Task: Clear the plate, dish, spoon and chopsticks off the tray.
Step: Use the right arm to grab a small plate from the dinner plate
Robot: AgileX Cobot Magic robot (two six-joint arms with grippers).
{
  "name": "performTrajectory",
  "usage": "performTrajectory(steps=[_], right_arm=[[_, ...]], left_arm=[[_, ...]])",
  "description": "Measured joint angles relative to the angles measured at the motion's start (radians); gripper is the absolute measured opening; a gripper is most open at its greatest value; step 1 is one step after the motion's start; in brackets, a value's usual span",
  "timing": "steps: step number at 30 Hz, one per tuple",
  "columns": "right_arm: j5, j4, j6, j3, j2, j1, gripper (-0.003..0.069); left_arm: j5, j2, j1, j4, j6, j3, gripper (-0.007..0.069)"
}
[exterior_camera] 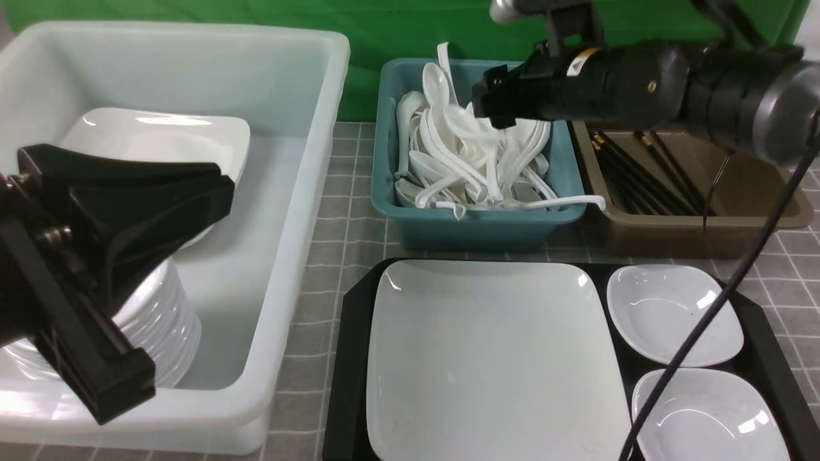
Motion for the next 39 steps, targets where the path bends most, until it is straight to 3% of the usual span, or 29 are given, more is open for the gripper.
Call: performTrajectory(steps=[2, 7, 12, 14, 17, 20, 24, 27, 28, 32, 39], right_arm=[[0.114, -0.007, 0.0, -0.011, -0.036, -0.004, 0.0521], [0.614, -0.151, 0.036, 0.008, -0.231, 0.01, 0.0368], [0.887, -0.244, 0.133, 0.227, -0.396, 0.078, 0.0346], [0.938, -0.273, 0.18, 0.385, -0.46, 0.143, 0.0373], [0.923, -0.287, 0.228, 0.556, -0.513, 0.213, 0.0444], [0.804, -0.307, 0.275, 0.753, -0.542, 0.28, 0.0547], [0.644, -0.35, 0.327, 0.873, -0.536, 0.296, 0.057], [0.543, -0.453, 0.398, 0.919, -0.517, 0.296, 0.0561], [0.518, -0.513, 0.428, 0.928, -0.497, 0.296, 0.0547], [0.484, -0.566, 0.446, 0.931, -0.452, 0.296, 0.0493], [0.473, -0.585, 0.447, 0.931, -0.407, 0.297, 0.0242]], left_arm=[[0.001, 0.0, 0.0, 0.0, 0.0, 0.0, 0.002], [0.01, 0.0, 0.0, 0.003, 0.0, 0.0, 0.002], [0.011, 0.0, 0.0, 0.007, 0.0, 0.0, 0.002], [0.011, 0.0, 0.0, 0.007, 0.0, 0.0, 0.002], [0.012, 0.0, 0.0, 0.007, 0.0, 0.0, 0.002], [0.012, 0.0, 0.0, 0.007, 0.0, 0.0, 0.002], [0.012, 0.0, 0.0, 0.007, 0.0, 0.0, 0.002], [0.012, 0.0, 0.0, 0.007, 0.0, 0.0, 0.002], [0.012, 0.0, 0.0, 0.007, 0.001, 0.0, 0.002], [0.012, 0.0, 0.0, 0.007, 0.001, 0.0, 0.002], [0.028, 0.0, 0.0, 0.007, 0.001, 0.0, 0.002]])
